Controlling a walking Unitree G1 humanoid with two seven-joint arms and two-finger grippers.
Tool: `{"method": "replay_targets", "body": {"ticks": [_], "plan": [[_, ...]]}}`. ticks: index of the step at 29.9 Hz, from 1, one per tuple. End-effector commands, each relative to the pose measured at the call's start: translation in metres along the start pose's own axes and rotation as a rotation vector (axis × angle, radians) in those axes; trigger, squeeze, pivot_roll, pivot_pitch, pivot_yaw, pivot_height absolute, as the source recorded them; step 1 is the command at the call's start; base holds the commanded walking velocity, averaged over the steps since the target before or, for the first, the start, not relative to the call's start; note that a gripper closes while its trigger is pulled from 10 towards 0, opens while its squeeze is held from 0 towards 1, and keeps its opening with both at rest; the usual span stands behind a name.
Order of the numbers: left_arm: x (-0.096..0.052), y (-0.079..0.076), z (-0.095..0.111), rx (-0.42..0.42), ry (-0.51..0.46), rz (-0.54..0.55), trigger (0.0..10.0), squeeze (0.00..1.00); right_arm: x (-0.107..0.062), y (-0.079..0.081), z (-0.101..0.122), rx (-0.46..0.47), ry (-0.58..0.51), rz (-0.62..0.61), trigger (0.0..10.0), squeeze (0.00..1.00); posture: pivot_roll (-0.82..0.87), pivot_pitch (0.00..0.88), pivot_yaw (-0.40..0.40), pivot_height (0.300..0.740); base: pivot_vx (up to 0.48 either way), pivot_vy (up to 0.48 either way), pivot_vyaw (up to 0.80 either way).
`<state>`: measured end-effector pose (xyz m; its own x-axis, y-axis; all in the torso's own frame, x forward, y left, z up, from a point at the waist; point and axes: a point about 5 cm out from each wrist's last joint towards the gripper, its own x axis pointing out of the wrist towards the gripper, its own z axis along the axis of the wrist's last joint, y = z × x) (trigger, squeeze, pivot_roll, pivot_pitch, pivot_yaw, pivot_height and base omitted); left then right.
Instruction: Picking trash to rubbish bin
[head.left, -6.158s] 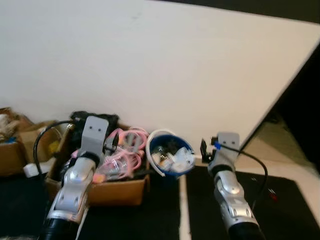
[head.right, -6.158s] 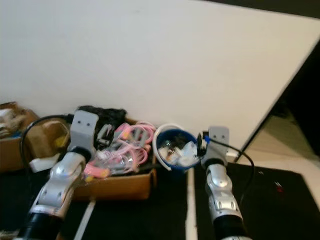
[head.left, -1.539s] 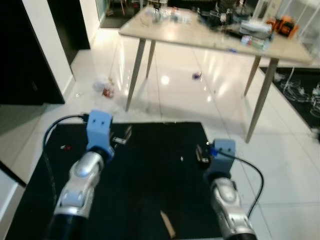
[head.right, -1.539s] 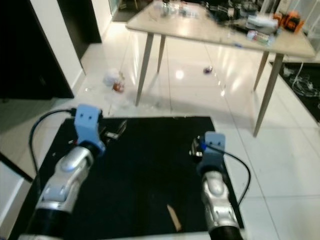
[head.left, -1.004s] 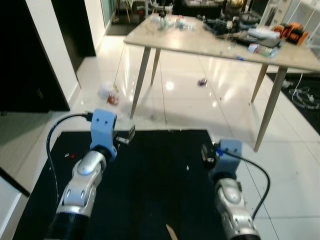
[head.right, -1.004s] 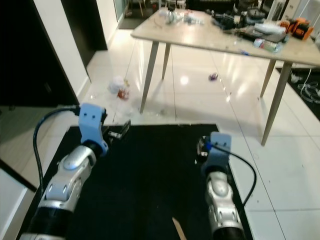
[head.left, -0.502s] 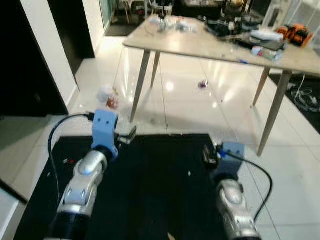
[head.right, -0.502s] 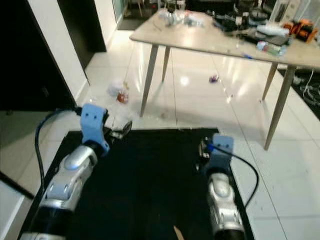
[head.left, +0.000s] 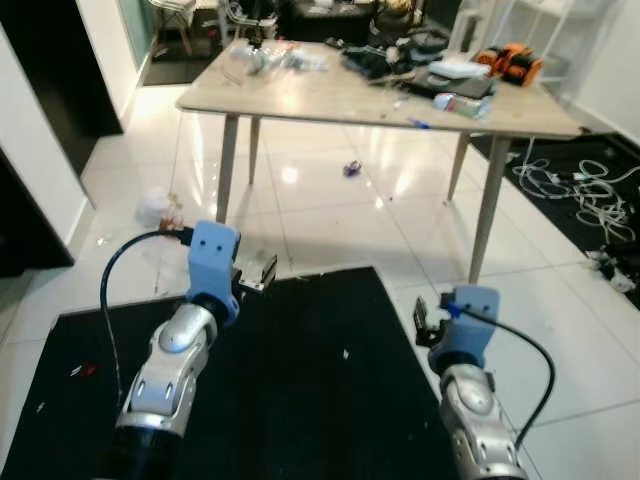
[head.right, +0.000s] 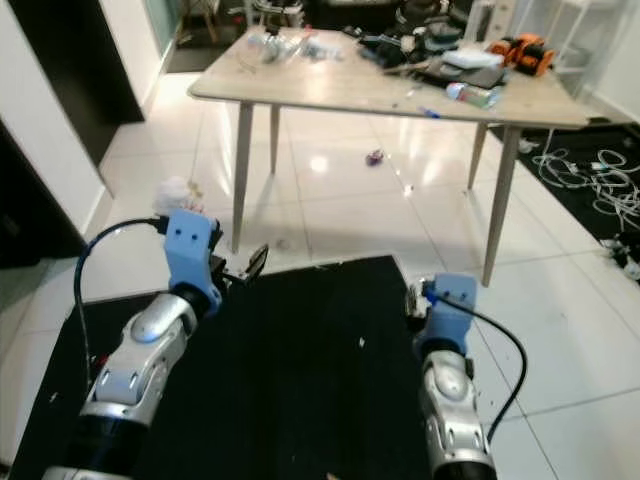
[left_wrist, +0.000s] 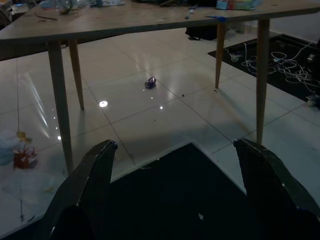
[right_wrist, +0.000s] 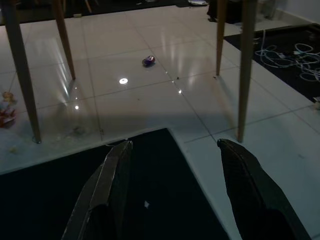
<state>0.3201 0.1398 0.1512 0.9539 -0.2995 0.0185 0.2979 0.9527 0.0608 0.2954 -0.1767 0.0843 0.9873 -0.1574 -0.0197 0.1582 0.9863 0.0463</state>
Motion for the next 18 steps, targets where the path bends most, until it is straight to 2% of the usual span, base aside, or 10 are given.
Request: {"method": "replay_targets", "body": {"ticks": [1,18], "plan": [[-0.0032,0.0068,-0.0032,0.002,0.013,0.018,10.0,0.0,-0.0012,0.0092,-0.002,0.008,0.012,0.028,10.0,0.0,0.01,0.099,0.015,0.74,0.33,0.0,0.0],[-0.0024,0.0074,-0.0032,0.003,0.014,0.019,10.0,0.0,-0.0011,0.0098,-0.0006,0.001,0.007,0.036,10.0,0.0,0.01,0.104,0.017,0.74,0.332,0.0,0.0]]}}
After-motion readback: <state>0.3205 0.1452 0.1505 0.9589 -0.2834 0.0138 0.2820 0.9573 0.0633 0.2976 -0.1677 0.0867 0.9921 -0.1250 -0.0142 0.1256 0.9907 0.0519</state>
